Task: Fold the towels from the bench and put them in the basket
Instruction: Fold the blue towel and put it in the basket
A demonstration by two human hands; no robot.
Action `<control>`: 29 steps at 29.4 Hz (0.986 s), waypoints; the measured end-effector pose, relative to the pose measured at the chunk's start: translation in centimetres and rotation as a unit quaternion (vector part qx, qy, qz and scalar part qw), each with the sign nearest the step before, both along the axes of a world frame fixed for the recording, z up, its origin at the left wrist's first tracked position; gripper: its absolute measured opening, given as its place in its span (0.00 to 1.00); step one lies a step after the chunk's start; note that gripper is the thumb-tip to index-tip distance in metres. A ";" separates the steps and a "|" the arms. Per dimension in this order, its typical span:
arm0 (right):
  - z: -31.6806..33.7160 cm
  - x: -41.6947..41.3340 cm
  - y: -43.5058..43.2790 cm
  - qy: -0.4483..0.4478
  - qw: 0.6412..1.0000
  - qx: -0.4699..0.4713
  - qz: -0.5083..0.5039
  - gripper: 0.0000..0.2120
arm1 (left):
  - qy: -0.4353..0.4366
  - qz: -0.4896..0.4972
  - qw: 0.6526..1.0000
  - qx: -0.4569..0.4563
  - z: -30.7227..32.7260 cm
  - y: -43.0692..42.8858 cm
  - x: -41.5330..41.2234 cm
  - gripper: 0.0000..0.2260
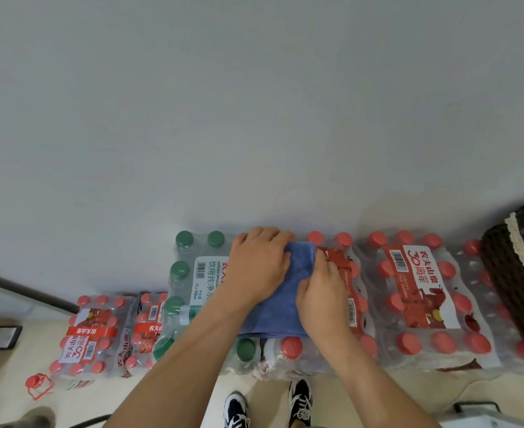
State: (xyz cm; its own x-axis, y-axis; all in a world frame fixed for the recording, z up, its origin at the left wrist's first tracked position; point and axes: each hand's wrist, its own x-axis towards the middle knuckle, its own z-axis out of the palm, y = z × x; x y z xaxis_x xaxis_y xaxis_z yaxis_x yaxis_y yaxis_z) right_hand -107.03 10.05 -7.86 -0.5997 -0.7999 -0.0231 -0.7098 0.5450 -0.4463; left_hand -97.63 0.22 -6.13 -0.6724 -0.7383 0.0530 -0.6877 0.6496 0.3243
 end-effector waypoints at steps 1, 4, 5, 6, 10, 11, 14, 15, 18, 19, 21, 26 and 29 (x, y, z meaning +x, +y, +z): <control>0.1 0.0 0.0 0.010 1.000 0.012 0.003 0.21 | -0.040 -0.014 0.999 0.013 -0.6 -0.4 -0.4 0.17; 0.4 0.1 -0.1 0.063 0.996 0.058 0.005 0.24 | -0.085 -0.021 0.995 0.055 -1.6 -1.2 -0.7 0.19; 0.4 0.1 0.0 0.083 0.994 0.073 0.004 0.25 | -0.089 -0.024 0.994 0.053 -1.6 -1.3 -0.8 0.19; 0.3 0.1 0.1 0.104 0.991 0.083 0.006 0.26 | -0.091 -0.027 0.994 0.047 -1.6 -1.3 -0.8 0.20; -0.3 -0.9 0.8 0.131 0.990 0.042 -0.005 0.21 | -0.087 -0.017 0.995 0.034 -0.8 -1.3 -0.8 0.22; -0.4 -1.2 0.9 0.119 0.992 0.037 -0.003 0.19 | -0.100 -0.012 0.994 0.030 -0.6 -1.4 -0.9 0.22; -1.0 -1.5 0.9 0.082 0.996 0.026 0.011 0.17 | -0.154 -0.016 0.988 0.021 0.4 -1.7 -1.4 0.21; -1.1 -1.6 1.0 0.074 0.997 0.019 0.020 0.18 | -0.167 -0.021 0.985 0.039 0.8 -2.0 -1.7 0.21; -0.6 -1.7 1.1 0.037 0.997 0.030 0.053 0.20 | -0.204 -0.035 0.965 0.163 1.8 -2.9 -2.6 0.20; -0.7 -1.9 1.2 0.045 0.996 0.036 0.069 0.20 | -0.203 -0.033 0.957 0.206 1.8 -3.3 -2.8 0.20; -0.9 -2.3 1.4 0.051 0.995 0.017 0.087 0.19 | -0.175 -0.017 0.949 0.263 1.7 -3.8 -3.1 0.20; -0.3 -2.8 2.2 -0.096 0.990 -0.035 0.097 0.30 | -0.020 0.003 0.949 0.314 0.7 -2.5 -1.6 0.17; 0.3 -3.8 1.9 -0.221 0.969 -0.003 0.109 0.49 | 0.154 0.003 0.913 0.379 0.7 -1.2 0.0 0.16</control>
